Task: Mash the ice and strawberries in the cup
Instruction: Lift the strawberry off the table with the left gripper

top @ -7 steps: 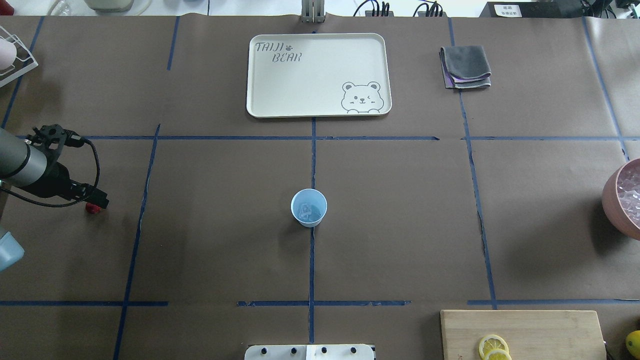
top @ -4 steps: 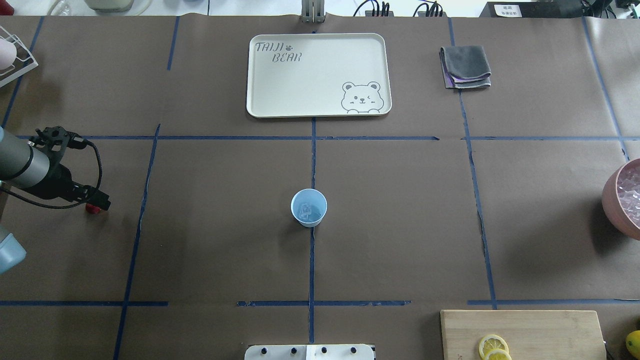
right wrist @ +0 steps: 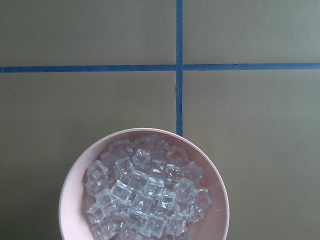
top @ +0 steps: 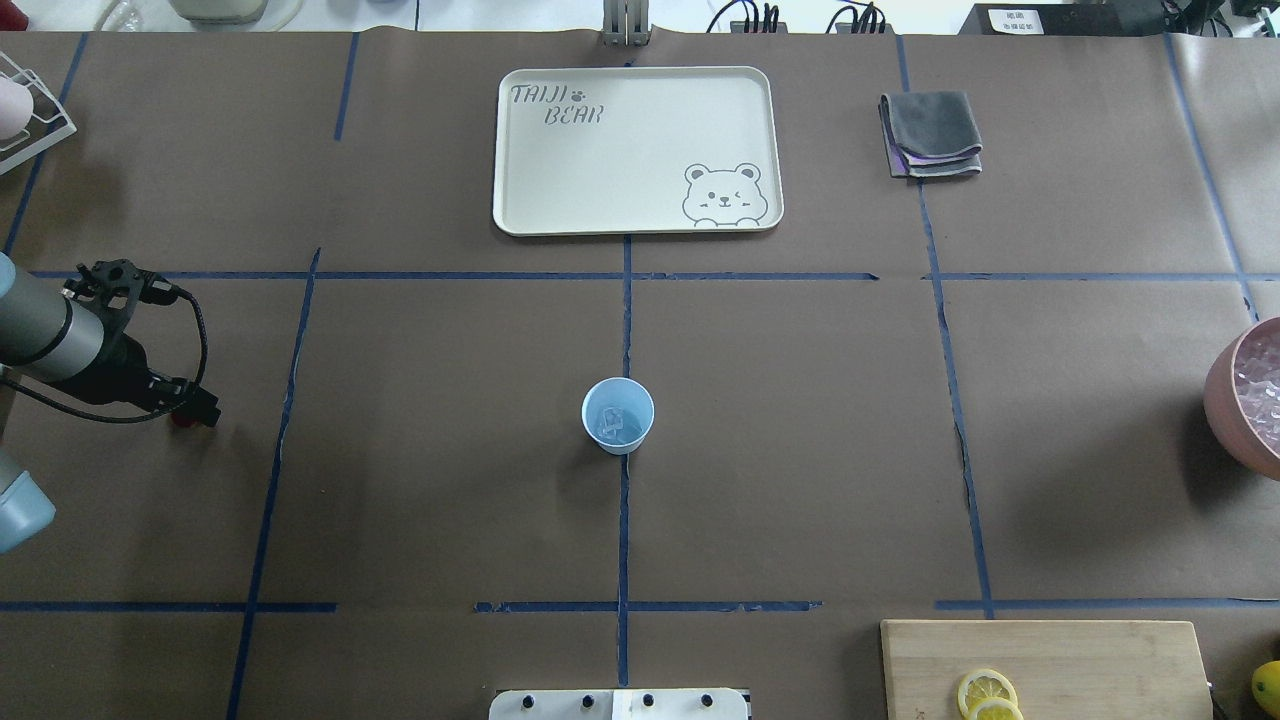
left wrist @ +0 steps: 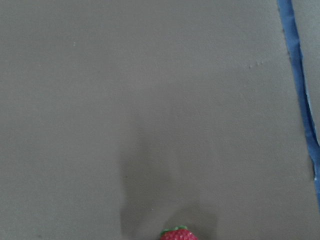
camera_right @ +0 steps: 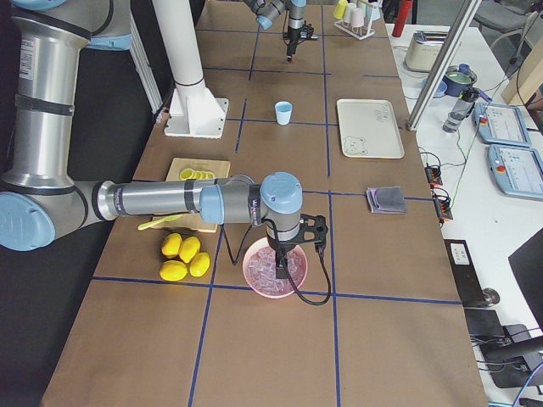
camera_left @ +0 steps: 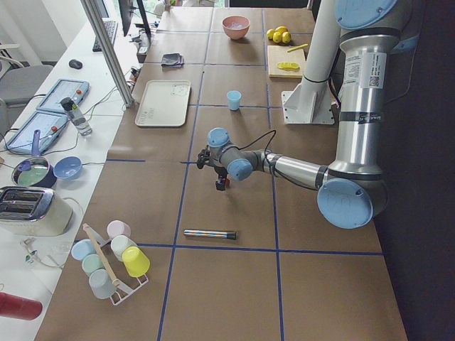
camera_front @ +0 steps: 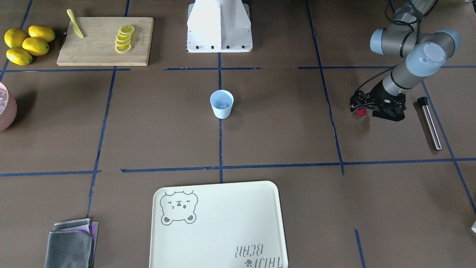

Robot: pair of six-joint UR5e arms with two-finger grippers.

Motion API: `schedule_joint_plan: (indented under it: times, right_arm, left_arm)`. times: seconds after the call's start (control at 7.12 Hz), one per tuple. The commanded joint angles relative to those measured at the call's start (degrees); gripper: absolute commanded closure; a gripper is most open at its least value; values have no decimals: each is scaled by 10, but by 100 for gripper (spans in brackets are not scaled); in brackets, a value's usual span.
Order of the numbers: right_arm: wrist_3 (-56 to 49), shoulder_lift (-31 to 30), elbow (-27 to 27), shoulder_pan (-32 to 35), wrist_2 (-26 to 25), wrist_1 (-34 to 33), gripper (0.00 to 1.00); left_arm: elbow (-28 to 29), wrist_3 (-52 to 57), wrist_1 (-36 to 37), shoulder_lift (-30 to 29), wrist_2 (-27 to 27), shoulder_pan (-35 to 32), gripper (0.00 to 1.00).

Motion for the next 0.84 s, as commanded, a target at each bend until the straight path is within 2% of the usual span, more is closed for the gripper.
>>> schedule_joint_plan:
  times: [0.0, 0.14, 0.28, 0.42, 0.56, 0.7]
  right_arm:
    - [0, 1, -1, 0, 0, -1, 0]
    - [0, 1, 0, 0, 0, -1, 0]
    - [0, 1, 0, 0, 0, -1, 0]
    - [0, 1, 0, 0, 0, -1, 0]
    - [0, 1, 1, 0, 0, -1, 0]
    - [0, 1, 1, 0, 1, -1, 0]
  left_arm:
    - [0, 0, 0, 0, -1, 1, 62]
    - [0, -2, 0, 0, -1, 1, 91]
    - [-2, -5, -1, -6, -2, 0, 100]
    - [-8, -23, 0, -22, -6, 1, 100]
    - [-9, -103, -1, -80, -9, 1, 100]
    - [-11, -207, -2, -150, -9, 30, 100]
